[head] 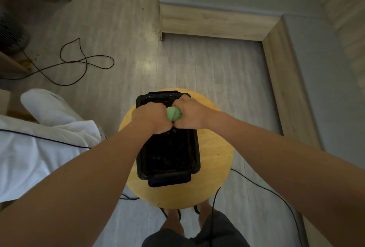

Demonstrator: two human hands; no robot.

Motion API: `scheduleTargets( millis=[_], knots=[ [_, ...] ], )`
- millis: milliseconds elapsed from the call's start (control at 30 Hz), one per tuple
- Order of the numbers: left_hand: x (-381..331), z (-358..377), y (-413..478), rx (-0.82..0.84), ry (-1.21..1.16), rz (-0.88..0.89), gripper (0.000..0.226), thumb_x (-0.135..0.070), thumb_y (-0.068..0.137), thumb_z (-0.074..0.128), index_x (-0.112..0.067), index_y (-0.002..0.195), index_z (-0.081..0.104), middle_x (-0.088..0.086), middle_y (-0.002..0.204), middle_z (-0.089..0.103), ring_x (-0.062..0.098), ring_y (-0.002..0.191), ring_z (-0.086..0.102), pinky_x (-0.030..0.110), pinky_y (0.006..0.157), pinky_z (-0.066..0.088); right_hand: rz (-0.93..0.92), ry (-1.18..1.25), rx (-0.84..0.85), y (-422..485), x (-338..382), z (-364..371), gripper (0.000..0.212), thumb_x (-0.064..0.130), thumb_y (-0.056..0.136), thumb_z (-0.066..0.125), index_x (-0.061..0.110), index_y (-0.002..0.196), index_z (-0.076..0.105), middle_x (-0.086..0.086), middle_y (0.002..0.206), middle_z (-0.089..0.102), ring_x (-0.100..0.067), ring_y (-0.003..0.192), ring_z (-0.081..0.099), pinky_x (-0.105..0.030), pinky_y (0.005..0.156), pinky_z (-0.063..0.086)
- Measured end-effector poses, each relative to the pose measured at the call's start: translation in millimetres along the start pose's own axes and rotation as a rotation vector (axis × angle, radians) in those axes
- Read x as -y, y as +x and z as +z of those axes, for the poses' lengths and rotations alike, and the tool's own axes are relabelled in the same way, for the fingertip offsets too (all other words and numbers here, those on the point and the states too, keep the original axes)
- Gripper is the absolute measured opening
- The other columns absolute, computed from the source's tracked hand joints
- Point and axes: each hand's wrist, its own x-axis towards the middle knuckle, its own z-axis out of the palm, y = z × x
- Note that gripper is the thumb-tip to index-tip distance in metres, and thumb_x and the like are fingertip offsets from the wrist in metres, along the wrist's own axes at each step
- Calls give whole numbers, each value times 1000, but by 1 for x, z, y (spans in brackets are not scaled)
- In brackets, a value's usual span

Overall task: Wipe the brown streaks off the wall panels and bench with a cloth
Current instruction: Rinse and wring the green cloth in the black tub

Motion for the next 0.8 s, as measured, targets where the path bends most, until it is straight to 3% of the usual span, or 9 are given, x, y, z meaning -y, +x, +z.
scheduleTargets(
  millis=[67, 167, 267, 367, 467, 567, 633, 733, 800],
  knots=[
    [-1, -5, 2, 122, -255, -66, 25, -38, 74, 66, -16, 86, 69, 3, 86, 70, 19, 76, 66, 31, 66, 51, -56, 117, -119, -13, -3, -3, 71, 25, 83, 76, 16, 146, 44, -7, 137, 48, -18, 123, 49, -32, 104, 47],
    [-4, -18, -2, 294, -694, -194, 28, -26, 78, 75, -13, 101, 67, 5, 96, 65, 20, 86, 63, 33, 73, 54, -176, 76, -215, -35, -7, -3, 91, 25, 87, 74, 18, 161, 22, -7, 154, 36, -17, 117, 55, -34, 97, 53],
    [-1, -33, -8, 681, -1029, -191, 14, -23, 80, 72, -17, 85, 59, -1, 70, 46, 11, 56, 41, 26, 55, 43, -323, -139, -295, -45, -13, 2, 101, 22, 85, 74, 10, 164, 12, -13, 155, 30, -24, 119, 55, -34, 94, 54],
    [-6, -39, -11, 963, -1069, -100, 22, -25, 86, 68, -20, 67, 57, -5, 62, 30, 9, 47, 23, 21, 45, 26, -467, -209, -482, -41, -10, 4, 95, 23, 86, 73, 1, 160, 18, -21, 133, 45, -29, 115, 52, -34, 98, 50],
    [-17, -47, -15, 1078, -965, -35, 25, -31, 92, 70, -20, 76, 55, -6, 63, 28, 7, 49, 21, 19, 44, 23, -531, -308, -671, -34, -5, -4, 71, 29, 89, 64, -3, 147, 40, -15, 98, 51, -20, 81, 46, -28, 73, 41],
    [-23, -55, -16, 1040, -711, -67, 34, -37, 91, 75, -22, 75, 49, -6, 61, 30, 10, 50, 21, 21, 46, 19, -476, -572, -687, -35, -3, -11, 28, 31, 85, 66, 5, 97, 64, -8, 71, 54, -21, 53, 48, -30, 46, 33],
    [-28, -57, -18, 885, -553, -108, 35, -37, 91, 76, -21, 78, 47, -5, 59, 29, 12, 51, 20, 25, 50, 17, -349, -681, -626, -32, 2, -16, 35, 26, 70, 80, 14, 69, 47, -1, 52, 46, -19, 39, 29, -19, 43, 19],
    [-37, -47, -17, 532, -379, -112, 28, -32, 89, 70, -17, 77, 49, -3, 55, 36, 14, 47, 29, 28, 49, 26, -239, -717, -417, -28, 13, -29, 41, 15, 61, 78, 18, 66, 37, 6, 49, 30, -17, 40, 21, -19, 47, 12],
    [-39, -38, -16, 274, -164, -42, 28, -30, 90, 63, -15, 69, 50, -2, 58, 46, 15, 49, 41, 29, 51, 36, -141, -756, -216, -24, 21, -37, 24, 15, 77, 67, 17, 70, 45, 6, 57, 34, -19, 50, 37, -26, 50, 27]
  ],
)
